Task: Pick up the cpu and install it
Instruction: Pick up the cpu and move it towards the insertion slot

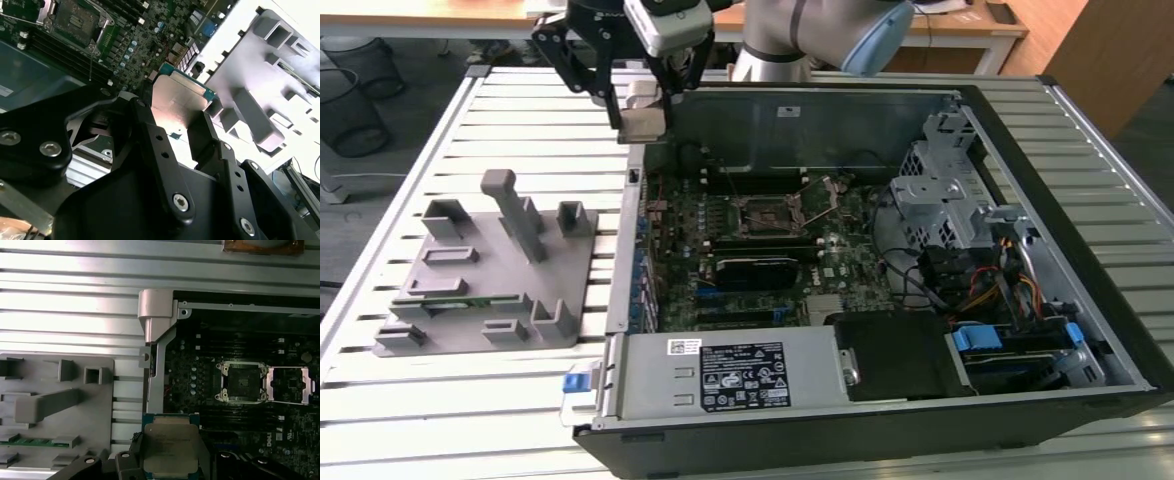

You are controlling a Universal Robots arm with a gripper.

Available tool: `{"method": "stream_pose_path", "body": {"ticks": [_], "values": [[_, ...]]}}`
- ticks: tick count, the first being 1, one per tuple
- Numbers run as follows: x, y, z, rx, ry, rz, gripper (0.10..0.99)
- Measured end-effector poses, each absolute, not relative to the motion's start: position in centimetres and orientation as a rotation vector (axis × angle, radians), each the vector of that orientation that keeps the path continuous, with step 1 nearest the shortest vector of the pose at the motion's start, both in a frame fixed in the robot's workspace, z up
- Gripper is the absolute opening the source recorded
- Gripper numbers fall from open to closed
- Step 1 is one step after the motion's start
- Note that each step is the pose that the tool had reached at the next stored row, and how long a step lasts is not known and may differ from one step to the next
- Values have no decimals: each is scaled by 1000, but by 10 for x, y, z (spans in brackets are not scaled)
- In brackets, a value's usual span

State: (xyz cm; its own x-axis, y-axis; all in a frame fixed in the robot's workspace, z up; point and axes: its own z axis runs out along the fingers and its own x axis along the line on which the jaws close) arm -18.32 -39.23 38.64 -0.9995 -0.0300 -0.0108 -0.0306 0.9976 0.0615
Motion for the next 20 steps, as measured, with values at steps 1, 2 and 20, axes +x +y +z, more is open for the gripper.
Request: {"method": "stream_pose_path", "body": {"ticks": [1,2,20], "values": [[-182,-392,386,-47,3130,97,525],[-181,-392,386,-48,3130,97,525],[-157,-385,386,-49,3130,97,525]]}}
